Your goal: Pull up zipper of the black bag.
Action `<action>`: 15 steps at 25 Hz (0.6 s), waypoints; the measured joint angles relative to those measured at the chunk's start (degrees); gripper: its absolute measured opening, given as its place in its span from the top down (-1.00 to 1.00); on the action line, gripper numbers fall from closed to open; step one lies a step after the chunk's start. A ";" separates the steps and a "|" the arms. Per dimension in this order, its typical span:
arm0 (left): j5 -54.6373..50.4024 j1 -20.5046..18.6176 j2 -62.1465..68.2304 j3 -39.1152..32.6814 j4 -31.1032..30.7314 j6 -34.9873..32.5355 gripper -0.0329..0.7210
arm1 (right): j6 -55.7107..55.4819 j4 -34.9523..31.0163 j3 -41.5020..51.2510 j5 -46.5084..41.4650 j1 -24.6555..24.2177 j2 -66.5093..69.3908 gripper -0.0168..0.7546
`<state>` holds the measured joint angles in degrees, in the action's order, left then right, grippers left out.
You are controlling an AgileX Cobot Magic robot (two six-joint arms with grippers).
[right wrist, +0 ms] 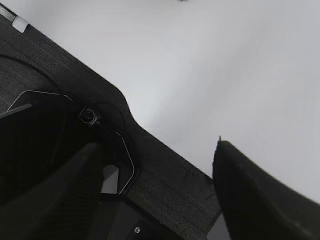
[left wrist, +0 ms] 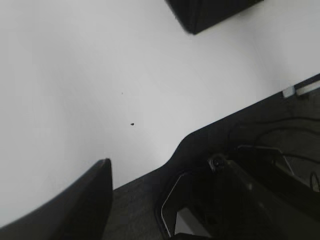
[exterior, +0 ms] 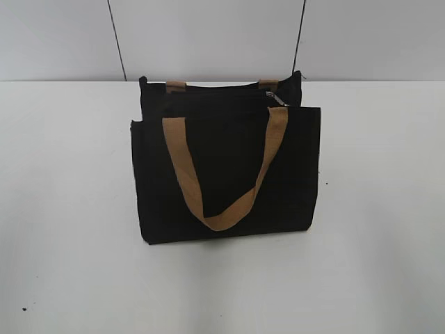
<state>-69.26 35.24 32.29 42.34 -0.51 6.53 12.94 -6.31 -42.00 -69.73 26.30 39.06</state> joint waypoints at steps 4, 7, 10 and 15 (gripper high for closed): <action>-0.52 0.02 -10.59 -1.65 0.07 -0.06 -0.44 | -1.06 -0.04 4.86 -0.06 0.00 -7.97 -0.41; -0.56 0.06 -15.67 -3.72 0.13 -0.20 -0.44 | -1.23 -0.04 8.16 -0.06 0.00 -13.47 -0.41; -0.70 0.06 -19.78 -6.58 0.13 -0.68 -0.44 | -1.29 -0.04 11.20 -0.11 0.00 -17.80 -0.41; -1.13 0.06 -21.64 -9.00 0.20 -2.84 -0.44 | -1.37 -0.13 12.31 1.80 0.00 -20.99 -0.41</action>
<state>-70.40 35.30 10.65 33.34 -0.31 3.69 11.57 -6.44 -29.69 -67.93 26.30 18.08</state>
